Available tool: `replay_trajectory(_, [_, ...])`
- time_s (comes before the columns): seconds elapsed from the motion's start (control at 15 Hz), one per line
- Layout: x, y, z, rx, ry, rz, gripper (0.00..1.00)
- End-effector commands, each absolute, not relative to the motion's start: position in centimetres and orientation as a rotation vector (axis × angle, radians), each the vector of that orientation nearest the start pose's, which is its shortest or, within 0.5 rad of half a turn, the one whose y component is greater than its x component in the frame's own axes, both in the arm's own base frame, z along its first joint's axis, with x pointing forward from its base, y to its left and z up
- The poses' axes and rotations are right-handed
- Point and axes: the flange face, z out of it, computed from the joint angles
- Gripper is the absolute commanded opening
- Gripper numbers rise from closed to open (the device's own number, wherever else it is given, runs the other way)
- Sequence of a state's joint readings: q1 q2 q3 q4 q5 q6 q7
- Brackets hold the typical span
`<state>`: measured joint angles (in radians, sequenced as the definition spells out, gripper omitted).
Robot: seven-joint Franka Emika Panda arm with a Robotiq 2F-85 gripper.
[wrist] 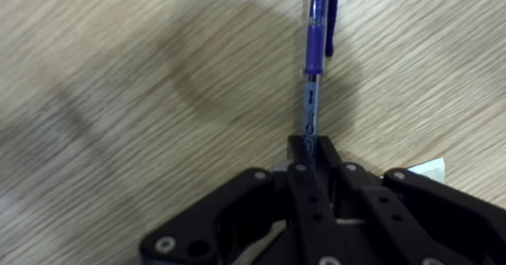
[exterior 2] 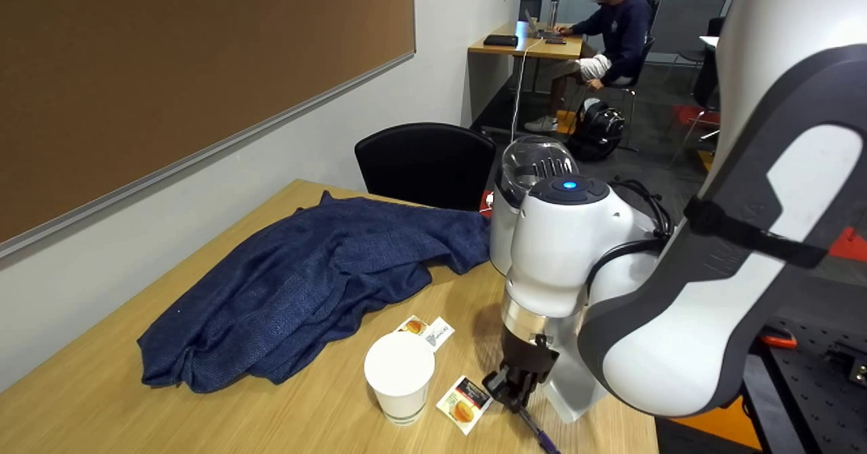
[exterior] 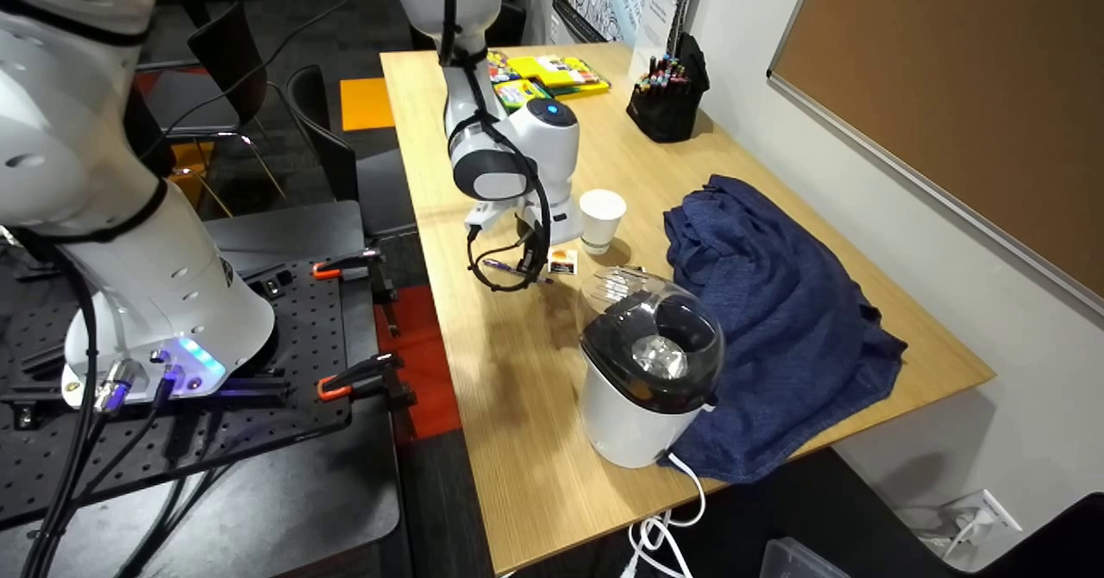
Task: Put the pen in the cup
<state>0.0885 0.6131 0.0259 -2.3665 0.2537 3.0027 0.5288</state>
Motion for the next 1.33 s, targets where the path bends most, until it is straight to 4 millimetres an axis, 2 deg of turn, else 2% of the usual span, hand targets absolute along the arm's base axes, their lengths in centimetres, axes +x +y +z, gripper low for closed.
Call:
replay_trajectory(0.0, [48.3, 4.3, 7.8, -2.919, 0.991, 0.002, 0.02])
replay_trajectory(0.33, [48.2, 5.2, 10.6, -2.932, 0.964, -0.042, 0.03])
replay_trajectory(0.73, [48.8, 3.9, 16.7, -3.006, 0.924, -0.164, 0.03])
replay_trajectory(1.27, [50.8, 1.8, 25.5, -3.220, 0.669, -0.332, 0.03])
